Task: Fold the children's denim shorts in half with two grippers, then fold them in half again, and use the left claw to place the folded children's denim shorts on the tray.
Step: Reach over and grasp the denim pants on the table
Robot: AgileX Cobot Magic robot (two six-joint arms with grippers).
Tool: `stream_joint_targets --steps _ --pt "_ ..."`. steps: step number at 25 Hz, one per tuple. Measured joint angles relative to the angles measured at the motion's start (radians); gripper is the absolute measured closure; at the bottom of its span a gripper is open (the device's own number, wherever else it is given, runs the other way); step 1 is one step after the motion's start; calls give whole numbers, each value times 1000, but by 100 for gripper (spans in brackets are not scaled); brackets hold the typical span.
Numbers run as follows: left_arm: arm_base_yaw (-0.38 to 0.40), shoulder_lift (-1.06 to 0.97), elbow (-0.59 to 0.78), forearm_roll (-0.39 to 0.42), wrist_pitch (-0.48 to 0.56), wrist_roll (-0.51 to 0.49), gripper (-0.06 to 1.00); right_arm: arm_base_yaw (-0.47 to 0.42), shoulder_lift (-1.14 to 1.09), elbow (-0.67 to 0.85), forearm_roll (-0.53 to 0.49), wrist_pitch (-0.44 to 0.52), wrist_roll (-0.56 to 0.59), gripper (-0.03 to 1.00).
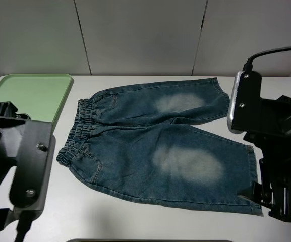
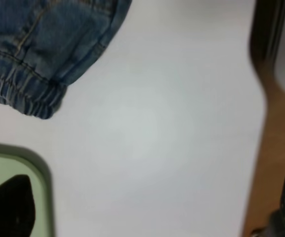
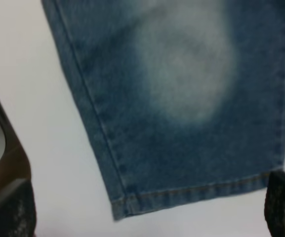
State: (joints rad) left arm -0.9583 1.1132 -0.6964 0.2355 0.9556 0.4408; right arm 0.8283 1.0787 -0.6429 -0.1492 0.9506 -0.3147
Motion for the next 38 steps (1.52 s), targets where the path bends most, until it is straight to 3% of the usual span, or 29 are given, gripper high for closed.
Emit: stream_joint_targets --steps 6,12,16,19,20,26,34,38 --pt "1 175 3 128 -120 6 -5 0 20 56 -1 -15 0 27" --pt "79 320 3 138 -250 6 -5 0 20 57 4 -12 0 27" --pt "172 379 3 77 -333 31 -5 0 20 57 7 -23 0 27" --pt "225 426 3 10 -387 115 -5 0 20 57 7 -38 0 27" --pt "251 457 0 -42 -411 185 -5 0 20 57 10 -39 0 27" --pt "299 564 -65 -175 -475 337 -5 0 20 57 14 -50 0 27" --pt "311 706 -134 -200 -486 439 -5 0 20 57 37 -57 0 27" --pt "313 758 -145 -171 -499 460 -5 0 20 57 62 -58 0 27"
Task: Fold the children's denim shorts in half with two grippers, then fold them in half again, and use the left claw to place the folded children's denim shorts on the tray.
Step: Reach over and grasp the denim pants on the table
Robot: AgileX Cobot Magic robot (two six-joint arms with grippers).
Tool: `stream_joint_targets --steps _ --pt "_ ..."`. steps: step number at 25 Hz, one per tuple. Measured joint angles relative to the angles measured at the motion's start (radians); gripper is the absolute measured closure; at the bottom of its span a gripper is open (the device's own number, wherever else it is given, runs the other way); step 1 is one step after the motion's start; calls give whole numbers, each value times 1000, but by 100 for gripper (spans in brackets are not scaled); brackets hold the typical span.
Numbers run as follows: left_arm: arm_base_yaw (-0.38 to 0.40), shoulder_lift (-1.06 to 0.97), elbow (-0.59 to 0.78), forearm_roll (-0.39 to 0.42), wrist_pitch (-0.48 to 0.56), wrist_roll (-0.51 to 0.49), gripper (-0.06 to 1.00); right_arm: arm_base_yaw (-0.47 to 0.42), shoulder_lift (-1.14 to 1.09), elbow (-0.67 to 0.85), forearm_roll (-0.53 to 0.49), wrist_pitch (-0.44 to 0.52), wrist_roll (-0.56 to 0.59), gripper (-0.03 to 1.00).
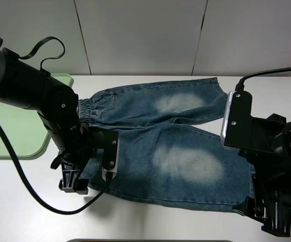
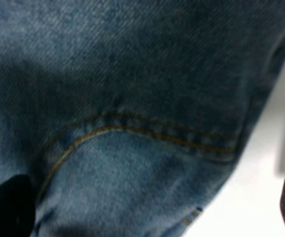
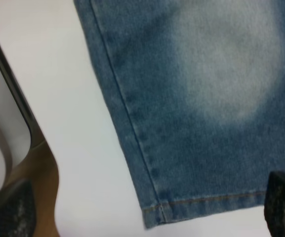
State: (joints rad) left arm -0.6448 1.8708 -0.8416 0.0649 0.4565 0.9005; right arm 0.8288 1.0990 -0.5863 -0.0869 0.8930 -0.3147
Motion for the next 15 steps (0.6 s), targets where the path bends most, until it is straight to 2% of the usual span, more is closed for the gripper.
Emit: stream_joint_targets --steps 5,15 --pt "0 52 -13 60 -6 2 -4 0 0 2 1 -21 -16 27" --pt "0 58 -20 83 -11 2 -4 0 0 186 -40 -246 -82 27"
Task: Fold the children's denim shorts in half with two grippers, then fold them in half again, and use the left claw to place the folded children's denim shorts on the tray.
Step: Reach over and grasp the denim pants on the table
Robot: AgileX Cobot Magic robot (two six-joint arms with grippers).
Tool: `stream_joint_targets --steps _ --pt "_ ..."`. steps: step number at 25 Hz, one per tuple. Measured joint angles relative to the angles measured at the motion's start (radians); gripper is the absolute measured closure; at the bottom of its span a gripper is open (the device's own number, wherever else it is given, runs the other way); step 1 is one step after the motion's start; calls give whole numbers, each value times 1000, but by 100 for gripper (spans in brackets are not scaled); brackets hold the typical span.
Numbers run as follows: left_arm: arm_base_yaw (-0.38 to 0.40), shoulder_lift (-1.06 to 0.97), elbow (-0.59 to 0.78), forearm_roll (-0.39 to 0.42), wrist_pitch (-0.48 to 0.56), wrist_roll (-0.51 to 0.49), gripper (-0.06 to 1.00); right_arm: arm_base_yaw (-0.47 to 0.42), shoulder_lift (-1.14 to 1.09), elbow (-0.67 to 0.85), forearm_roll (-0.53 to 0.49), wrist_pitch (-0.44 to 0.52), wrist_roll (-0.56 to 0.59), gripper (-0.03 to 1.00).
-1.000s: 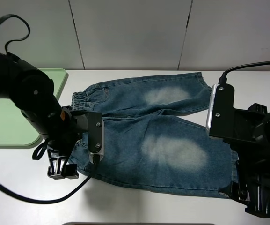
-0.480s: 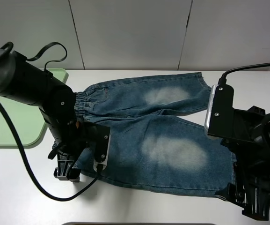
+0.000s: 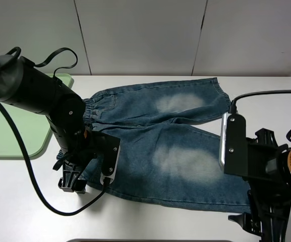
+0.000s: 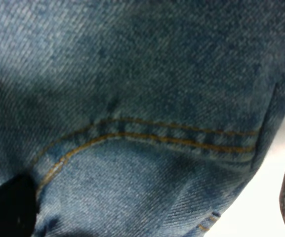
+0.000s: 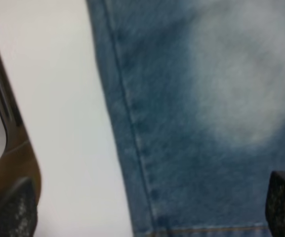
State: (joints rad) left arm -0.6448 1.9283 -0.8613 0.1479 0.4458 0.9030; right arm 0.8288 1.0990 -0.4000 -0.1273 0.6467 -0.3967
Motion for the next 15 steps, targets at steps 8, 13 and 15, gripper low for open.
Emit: stream_joint_targets --steps 8,13,15 --pt "0 0 0 0 -1 0 -4 0 122 48 -71 -65 -1 27" --pt "0 0 0 0 -1 0 -4 0 219 48 -112 -108 -1 27" --pt "0 0 0 0 -1 0 -4 0 245 48 -129 -119 -1 27"
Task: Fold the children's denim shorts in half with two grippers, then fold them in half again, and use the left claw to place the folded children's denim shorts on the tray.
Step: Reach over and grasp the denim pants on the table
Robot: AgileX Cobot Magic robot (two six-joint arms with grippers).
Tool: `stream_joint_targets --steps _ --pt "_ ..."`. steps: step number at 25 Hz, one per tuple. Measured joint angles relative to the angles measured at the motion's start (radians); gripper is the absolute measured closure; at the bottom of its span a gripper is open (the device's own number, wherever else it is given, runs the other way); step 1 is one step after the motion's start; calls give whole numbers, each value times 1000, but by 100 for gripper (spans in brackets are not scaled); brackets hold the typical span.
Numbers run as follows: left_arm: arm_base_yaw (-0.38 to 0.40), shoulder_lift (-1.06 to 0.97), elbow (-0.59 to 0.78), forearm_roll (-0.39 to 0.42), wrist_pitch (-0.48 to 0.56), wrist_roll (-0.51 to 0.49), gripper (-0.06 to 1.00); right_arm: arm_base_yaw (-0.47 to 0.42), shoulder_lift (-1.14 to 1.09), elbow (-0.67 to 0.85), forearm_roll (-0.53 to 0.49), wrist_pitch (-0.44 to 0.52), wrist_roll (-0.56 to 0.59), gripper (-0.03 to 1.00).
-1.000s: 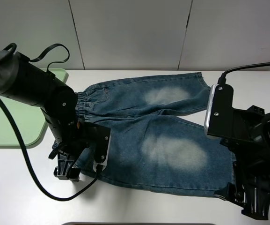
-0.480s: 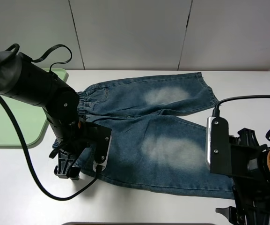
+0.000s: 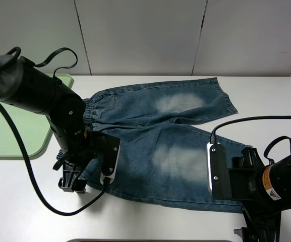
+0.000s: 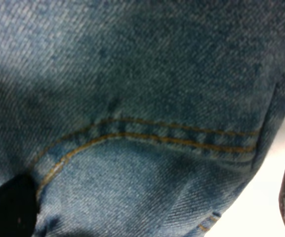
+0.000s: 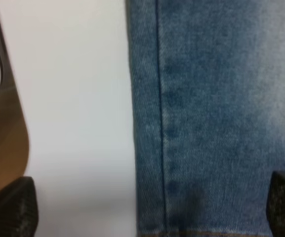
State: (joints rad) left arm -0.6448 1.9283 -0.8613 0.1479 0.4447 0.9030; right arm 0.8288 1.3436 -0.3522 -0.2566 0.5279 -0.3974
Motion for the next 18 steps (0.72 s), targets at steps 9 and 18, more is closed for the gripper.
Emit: stream_joint_targets --steps 9,18 --pt "0 0 0 0 -1 0 -4 -87 106 -1 -26 -74 -6 27" --pt "0 0 0 0 -5 0 -3 -104 226 0 -26 -128 -18 27"
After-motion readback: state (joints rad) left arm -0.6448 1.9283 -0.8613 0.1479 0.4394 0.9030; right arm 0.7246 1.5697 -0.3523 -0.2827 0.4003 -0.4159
